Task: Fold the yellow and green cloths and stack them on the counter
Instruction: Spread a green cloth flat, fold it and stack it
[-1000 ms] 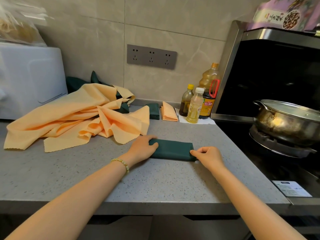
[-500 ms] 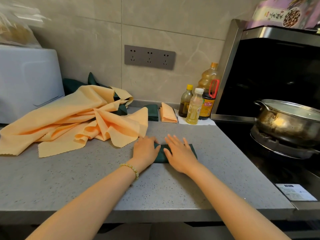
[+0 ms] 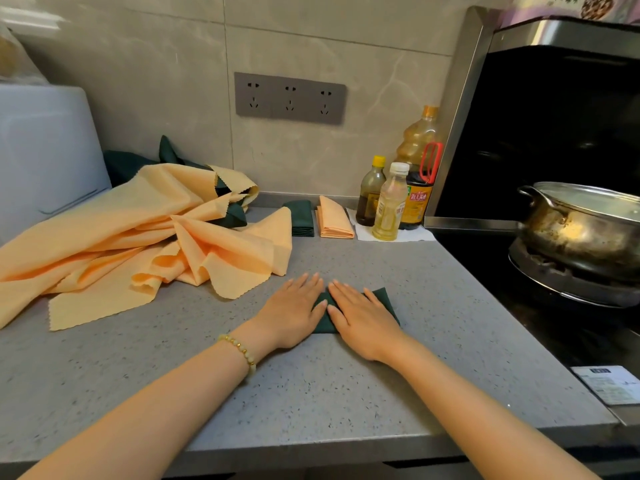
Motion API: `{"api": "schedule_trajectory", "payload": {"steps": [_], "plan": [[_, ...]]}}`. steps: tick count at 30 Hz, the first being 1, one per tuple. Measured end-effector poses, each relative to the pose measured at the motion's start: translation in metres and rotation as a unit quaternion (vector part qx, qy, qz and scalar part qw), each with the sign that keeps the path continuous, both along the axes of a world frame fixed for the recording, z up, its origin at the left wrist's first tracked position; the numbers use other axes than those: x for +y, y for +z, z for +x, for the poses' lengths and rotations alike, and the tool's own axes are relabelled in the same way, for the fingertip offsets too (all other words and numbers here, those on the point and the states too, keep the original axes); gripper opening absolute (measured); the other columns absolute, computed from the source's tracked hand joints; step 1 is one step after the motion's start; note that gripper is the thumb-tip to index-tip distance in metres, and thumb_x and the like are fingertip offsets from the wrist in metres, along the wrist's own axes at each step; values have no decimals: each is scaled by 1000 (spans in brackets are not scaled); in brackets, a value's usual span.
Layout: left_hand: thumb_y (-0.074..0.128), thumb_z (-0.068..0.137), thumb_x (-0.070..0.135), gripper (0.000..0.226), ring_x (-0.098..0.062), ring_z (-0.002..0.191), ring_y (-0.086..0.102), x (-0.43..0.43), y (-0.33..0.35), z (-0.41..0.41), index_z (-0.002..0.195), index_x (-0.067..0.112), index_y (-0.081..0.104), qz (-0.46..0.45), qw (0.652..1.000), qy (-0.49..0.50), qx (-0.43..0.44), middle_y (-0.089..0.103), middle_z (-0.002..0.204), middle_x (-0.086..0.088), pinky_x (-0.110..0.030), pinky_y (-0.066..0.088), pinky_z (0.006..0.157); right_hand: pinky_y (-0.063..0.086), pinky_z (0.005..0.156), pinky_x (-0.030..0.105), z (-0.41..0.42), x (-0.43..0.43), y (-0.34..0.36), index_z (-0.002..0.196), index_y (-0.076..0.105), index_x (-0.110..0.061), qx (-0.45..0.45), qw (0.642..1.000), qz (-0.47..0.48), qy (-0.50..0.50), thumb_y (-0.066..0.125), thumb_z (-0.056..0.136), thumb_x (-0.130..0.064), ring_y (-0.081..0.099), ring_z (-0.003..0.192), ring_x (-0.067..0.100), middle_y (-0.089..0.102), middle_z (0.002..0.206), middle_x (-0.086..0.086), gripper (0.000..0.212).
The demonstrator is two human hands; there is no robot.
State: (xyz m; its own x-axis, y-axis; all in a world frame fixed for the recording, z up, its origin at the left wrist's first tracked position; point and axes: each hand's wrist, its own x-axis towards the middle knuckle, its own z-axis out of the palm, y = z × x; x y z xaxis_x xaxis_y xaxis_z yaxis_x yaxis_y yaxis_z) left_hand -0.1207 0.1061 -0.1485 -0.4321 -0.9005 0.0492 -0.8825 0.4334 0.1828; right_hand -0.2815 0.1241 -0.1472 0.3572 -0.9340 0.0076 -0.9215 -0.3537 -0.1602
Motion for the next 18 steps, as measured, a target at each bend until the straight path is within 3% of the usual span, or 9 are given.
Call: {"api": "schedule_trajectory", "payload": {"steps": [5,14,16,18], "plan": [[21,101,50,67,-14,148,-1,1,2,2,153,13,2,19,1000,-5,-13,-1,161,-2,-29,0,118,-5,115,23,-20,0,4,152,3,-19,12,1000,9,1,13,103,-40,-1,145,6,0,159,-5,54],[20,102,47,65,-16,148,1,7,6,0,153,11,4,39,999,15,-13,1,161,-3,-30,4,119,2,117,27,-62,4,16,152,3,-19,12,994,72,-77,12,103,-39,3,146,10,1,159,-3,53],[19,103,43,62,-17,148,1,7,6,-2,153,9,5,48,998,33,4,2,161,-4,-31,4,119,5,117,28,-65,7,22,152,10,-20,-70,988,94,-103,16,103,-42,9,146,13,8,159,-2,54],[18,104,39,59,-21,148,3,7,2,-4,152,6,9,39,996,79,28,6,160,-7,-33,6,119,12,116,31,-64,13,28,151,18,-20,-210,962,84,-154,21,101,-45,18,144,16,18,157,-2,56]]}}
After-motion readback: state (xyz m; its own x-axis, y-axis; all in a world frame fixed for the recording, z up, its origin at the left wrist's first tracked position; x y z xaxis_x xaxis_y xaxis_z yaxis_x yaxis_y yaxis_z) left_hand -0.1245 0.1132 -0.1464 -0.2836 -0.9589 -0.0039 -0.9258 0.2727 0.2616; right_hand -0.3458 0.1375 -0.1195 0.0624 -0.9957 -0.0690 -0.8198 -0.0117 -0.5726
